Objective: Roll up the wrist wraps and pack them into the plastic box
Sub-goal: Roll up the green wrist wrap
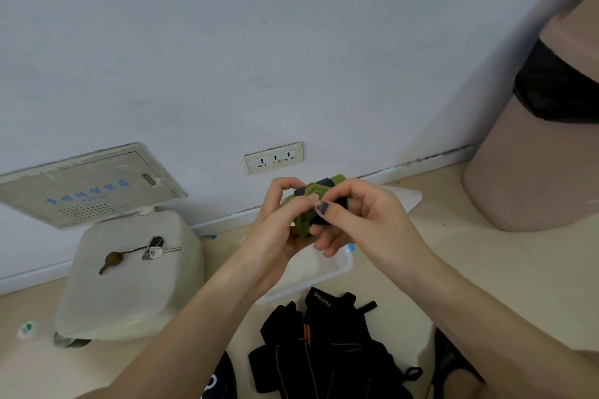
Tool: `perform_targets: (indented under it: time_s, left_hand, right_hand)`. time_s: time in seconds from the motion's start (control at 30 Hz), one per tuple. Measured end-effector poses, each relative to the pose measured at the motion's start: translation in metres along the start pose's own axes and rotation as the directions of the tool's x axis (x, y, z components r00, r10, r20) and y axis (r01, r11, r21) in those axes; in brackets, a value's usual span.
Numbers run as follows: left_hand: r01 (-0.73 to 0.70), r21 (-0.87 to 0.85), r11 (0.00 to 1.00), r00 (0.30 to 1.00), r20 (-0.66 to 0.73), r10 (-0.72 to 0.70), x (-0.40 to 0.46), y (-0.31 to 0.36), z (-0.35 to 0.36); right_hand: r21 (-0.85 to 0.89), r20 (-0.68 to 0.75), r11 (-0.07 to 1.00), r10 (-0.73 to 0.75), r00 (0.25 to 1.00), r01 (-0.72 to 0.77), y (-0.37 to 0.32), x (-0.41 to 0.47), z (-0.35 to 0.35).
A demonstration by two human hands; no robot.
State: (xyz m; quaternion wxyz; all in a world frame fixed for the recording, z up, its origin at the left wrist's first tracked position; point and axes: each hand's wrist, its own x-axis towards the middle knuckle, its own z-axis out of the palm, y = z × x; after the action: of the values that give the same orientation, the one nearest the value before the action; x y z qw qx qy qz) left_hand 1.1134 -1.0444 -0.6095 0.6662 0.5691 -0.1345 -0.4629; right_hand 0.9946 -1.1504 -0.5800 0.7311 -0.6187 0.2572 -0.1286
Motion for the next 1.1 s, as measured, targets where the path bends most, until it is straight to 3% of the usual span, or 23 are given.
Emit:
perform_targets:
  time_s: [0.3,0.6,0.8,0.97,1.1]
  left_hand:
    - [0.056,-0.05,0.997,0.998,0.003,-0.056,-0.009,-0.011,0.008]
    - [-0.063,-0.024,0.998,0.998,0.02,0.064,-0.012,-0.006,0.007]
    - [-0.033,-0.03,0.999,0.999,-0.043,0.031,-0.004,-0.004,0.001]
    - [-0.072,0.05,0.996,0.987,-0.142,0.079,0.001,-0.002,-0.001]
    - [-0.06,0.124,0.99,0.983,-0.168,0.08,0.003,-0.002,-0.005]
  right_hand:
    - [0.151,0.059,0.987,0.046,0.997,-0.055,-0.008,-0.001,-0.005]
    - [0.311,0.112,0.949,0.009,0.994,-0.044,-0.001,0.002,-0.005]
    - [0.162,0.096,0.987,-0.039,0.995,0.023,0.004,0.004,-0.002]
    - [-0.122,-0.102,0.989,-0.098,0.99,0.085,0.01,0.012,-0.004]
    - [-0.247,-0.147,0.965,-0.128,0.981,0.089,0.017,0.018,-0.005]
